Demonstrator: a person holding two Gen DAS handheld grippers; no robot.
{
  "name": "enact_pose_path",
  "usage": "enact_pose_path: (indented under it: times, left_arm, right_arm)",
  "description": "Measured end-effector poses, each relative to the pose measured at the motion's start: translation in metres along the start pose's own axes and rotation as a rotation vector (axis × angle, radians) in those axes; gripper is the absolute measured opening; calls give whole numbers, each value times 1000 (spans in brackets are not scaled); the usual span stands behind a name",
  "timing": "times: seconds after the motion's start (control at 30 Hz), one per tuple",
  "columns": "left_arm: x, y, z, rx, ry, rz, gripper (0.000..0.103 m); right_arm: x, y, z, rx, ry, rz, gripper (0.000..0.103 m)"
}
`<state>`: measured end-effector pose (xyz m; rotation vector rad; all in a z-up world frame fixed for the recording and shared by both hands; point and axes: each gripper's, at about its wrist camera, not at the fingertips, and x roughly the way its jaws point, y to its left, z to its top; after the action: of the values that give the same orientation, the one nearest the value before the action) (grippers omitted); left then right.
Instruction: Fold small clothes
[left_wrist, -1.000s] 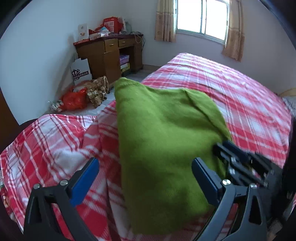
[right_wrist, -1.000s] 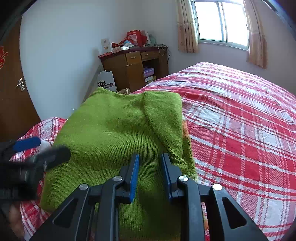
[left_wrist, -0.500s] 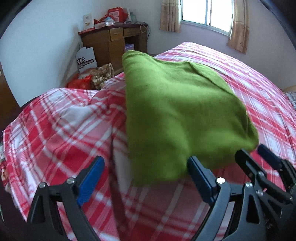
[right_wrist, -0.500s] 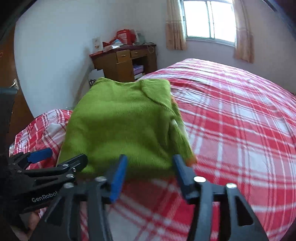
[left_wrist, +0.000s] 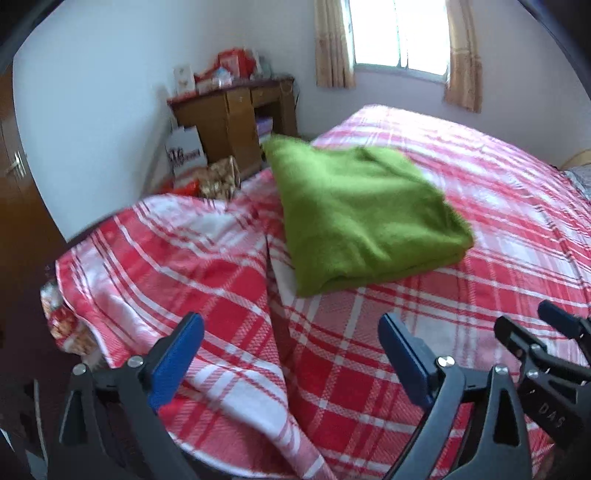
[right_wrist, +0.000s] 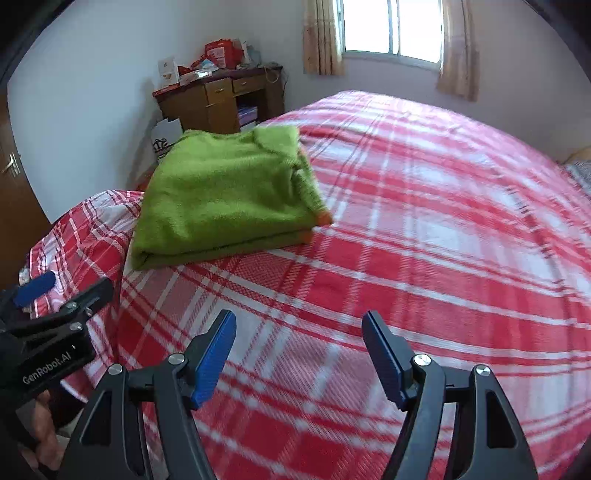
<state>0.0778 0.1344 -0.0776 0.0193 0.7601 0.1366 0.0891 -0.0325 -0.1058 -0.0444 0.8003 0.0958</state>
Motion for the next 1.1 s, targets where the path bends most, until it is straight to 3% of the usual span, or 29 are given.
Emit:
enact_pose_path:
  times: [0.23, 0.37, 0.57, 0.73, 1.1]
  left_arm:
    - [-66, 6, 13, 30, -176, 5, 103]
    - [-104, 11, 24, 36, -285, -12, 103]
    - [-143, 15, 32, 29, -403, 27, 103]
    - [-157, 18, 35, 6, -434, 1, 103]
    - [-158, 10, 32, 10, -441, 3, 103]
  right_arm:
    - [-87, 12, 16, -34, -210, -77, 72]
    - [-127, 15, 28, -7, -311, -59, 73]
    - [-177, 22, 35, 10, -449, -41, 79]
    - [-194, 16, 35, 38, -511, -35, 82]
    - [-191, 3, 31, 109, -510, -14, 83]
